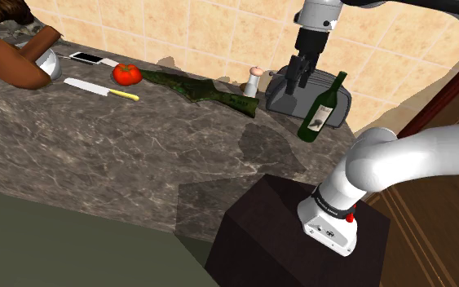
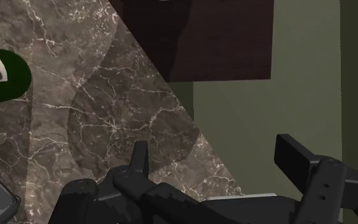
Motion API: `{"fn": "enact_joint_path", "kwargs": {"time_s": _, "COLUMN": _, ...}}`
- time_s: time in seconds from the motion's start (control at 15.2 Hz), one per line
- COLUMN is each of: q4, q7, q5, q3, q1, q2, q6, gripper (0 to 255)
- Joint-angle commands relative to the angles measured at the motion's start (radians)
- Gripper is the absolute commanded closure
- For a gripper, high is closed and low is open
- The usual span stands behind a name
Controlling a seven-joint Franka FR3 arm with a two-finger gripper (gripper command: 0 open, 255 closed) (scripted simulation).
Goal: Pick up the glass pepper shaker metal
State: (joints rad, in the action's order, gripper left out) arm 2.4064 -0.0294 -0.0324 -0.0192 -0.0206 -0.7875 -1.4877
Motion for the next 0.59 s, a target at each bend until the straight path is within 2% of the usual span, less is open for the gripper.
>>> {"fn": "enact_joint_path", "kwargs": {"time_s": 0.0, "q4": 0.000, "q7": 0.000, "q5": 0.000, "q3": 0.000, "q1": 0.000, "q2": 0.000, "q6": 0.000, "gripper": 0}}
{"fn": "enact_joint_path", "kwargs": {"time_s": 0.53, "q4": -0.081, "q7": 0.193, "q5": 0.104, "q3": 0.135, "q1": 0.035, "q2": 0.209, "q6": -0.139, "gripper": 0}}
